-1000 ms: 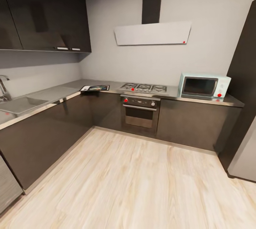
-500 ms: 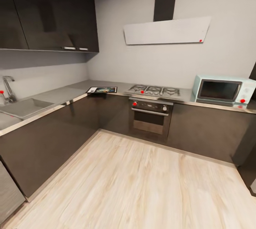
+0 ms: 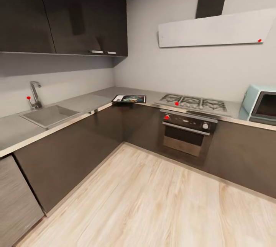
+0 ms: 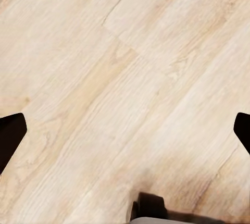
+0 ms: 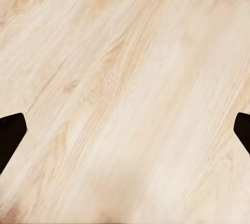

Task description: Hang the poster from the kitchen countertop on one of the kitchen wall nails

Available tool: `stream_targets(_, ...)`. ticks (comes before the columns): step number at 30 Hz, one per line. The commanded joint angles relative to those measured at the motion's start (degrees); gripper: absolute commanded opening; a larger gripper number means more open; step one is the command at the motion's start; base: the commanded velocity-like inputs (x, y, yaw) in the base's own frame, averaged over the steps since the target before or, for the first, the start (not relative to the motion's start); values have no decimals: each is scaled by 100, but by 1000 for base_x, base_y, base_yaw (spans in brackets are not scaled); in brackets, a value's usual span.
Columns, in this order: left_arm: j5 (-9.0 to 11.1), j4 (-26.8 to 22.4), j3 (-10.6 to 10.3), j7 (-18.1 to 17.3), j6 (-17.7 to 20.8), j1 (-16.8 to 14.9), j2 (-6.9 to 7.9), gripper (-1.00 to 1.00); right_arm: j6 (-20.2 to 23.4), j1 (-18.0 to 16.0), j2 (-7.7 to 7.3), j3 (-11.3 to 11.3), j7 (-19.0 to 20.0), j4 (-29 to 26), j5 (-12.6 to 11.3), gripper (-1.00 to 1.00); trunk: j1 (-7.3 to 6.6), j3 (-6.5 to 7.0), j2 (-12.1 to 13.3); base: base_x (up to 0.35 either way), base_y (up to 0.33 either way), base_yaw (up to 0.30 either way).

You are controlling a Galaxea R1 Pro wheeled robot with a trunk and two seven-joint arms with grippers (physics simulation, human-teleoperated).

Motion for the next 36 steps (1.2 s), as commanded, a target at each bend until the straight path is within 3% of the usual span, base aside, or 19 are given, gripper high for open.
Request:
stream_targets(1, 2, -4, 6, -3, -10, 1, -1, 100, -16, -3, -1, 4, 1, 4, 6, 100, 4, -5, -2, 338, 14, 286)
stream_targets(9, 4, 1, 6, -3, -10, 1, -1, 100, -12, -3, -7, -5, 6, 4, 6, 100, 4, -5, -2, 339, 4, 113)
stream_targets(36, 6, 3, 6, -3, -10, 1, -1, 100, -21, -3, -6, -5, -2, 4, -2, 100, 4, -5, -2, 339, 0, 2)
